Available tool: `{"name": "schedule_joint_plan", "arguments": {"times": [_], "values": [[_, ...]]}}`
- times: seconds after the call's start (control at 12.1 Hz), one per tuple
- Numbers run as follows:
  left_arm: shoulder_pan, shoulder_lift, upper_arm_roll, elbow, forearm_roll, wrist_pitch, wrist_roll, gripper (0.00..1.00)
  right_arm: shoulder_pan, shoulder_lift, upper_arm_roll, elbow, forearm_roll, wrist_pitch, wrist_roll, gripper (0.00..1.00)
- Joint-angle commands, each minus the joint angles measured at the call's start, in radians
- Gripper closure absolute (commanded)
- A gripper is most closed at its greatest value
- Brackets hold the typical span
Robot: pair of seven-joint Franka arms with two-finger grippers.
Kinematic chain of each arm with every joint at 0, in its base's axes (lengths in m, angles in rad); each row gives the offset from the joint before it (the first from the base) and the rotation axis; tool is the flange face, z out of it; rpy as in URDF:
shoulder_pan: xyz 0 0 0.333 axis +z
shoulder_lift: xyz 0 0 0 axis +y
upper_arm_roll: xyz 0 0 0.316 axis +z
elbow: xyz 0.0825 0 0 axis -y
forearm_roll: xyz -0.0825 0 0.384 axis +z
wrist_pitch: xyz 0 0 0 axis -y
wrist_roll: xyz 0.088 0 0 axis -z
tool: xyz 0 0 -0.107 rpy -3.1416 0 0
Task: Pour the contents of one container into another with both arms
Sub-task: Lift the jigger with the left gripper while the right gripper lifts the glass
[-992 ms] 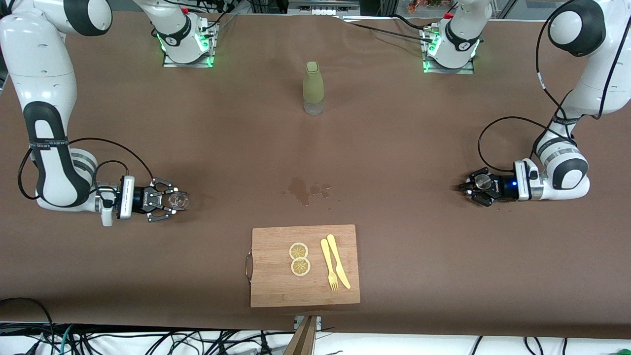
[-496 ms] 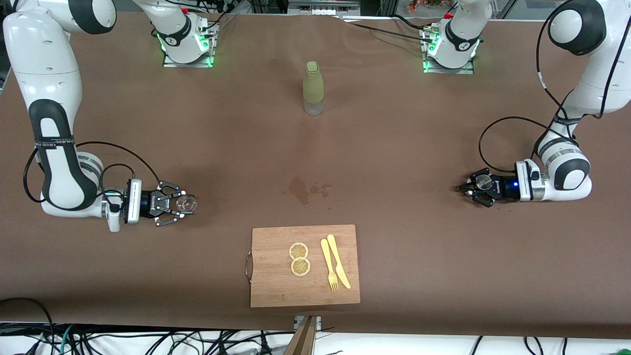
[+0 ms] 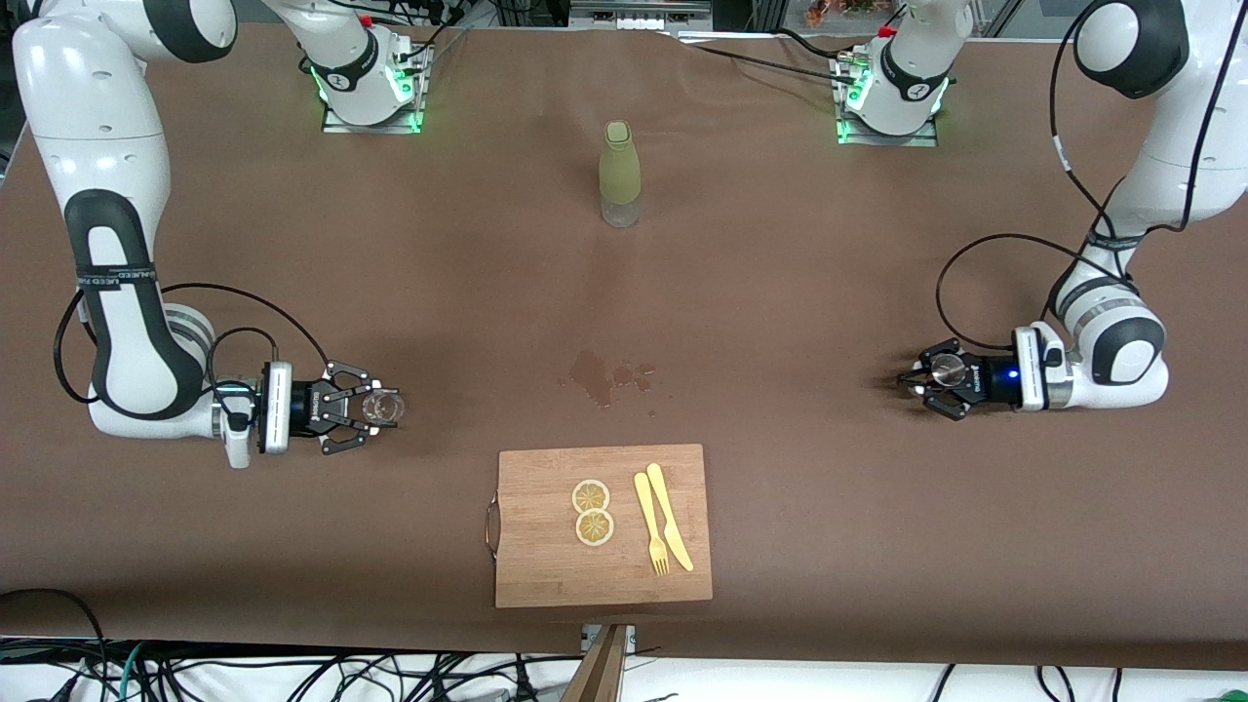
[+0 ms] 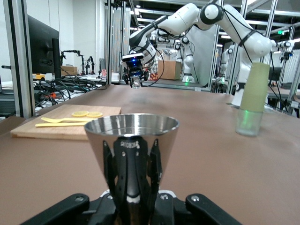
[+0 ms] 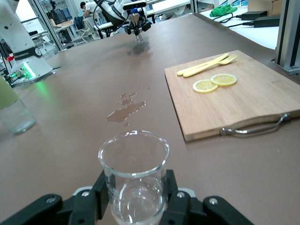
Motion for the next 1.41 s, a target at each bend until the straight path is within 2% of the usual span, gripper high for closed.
{"name": "schedule_joint_plan", "arguments": {"times": [0.0, 0.58, 0.74, 0.91, 1.32], "values": [[-0.063, -0.028, 0.013, -0.016, -0.076, 0.01, -0.034, 1.0, 0.04, -0.05, 0.006, 0.004, -0.016, 0.047, 0.081, 0.86], [-0.223, -0.042, 0.012, -0.031, -0.243, 0.155, -0.066, 1.0, 0.248, -0.125, 0.006, 0.004, -0.024, 0.268, 0.286, 0.86], [-0.272, -0.044, 0.012, -0.039, -0.303, 0.191, -0.066, 1.0, 0.294, -0.15, 0.006, 0.001, -0.066, 0.344, 0.325, 0.85], [-0.321, -0.047, 0.012, -0.047, -0.363, 0.232, -0.066, 1.0, 0.311, -0.188, 0.006, 0.002, -0.126, 0.354, 0.389, 0.85], [-0.431, -0.052, 0.012, -0.062, -0.51, 0.317, -0.062, 1.0, 0.391, -0.208, 0.005, 0.005, -0.162, 0.407, 0.499, 0.85]]}}
